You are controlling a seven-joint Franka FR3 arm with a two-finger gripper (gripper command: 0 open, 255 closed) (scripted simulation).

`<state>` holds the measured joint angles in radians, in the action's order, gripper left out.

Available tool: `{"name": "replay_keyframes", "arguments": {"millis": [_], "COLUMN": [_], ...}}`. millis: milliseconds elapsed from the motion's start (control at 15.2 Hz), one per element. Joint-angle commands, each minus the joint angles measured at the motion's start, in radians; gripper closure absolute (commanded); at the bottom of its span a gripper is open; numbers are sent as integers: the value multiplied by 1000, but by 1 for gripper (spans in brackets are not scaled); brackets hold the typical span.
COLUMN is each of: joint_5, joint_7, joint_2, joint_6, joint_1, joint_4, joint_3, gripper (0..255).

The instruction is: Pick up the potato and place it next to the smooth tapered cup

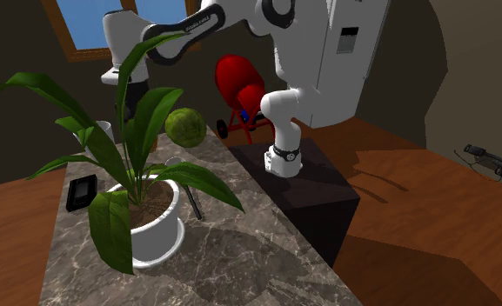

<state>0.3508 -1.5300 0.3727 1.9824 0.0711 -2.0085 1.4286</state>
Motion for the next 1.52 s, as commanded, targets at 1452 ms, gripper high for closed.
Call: {"name": "replay_keyframes", "arguments": {"millis": [1452], "joint_5": [120], "joint_7": [64], "joint_2": [49], "joint_6": [280], "joint_1": [293], "joint_4": [-164], "joint_3": [367], "gripper": [255]}}
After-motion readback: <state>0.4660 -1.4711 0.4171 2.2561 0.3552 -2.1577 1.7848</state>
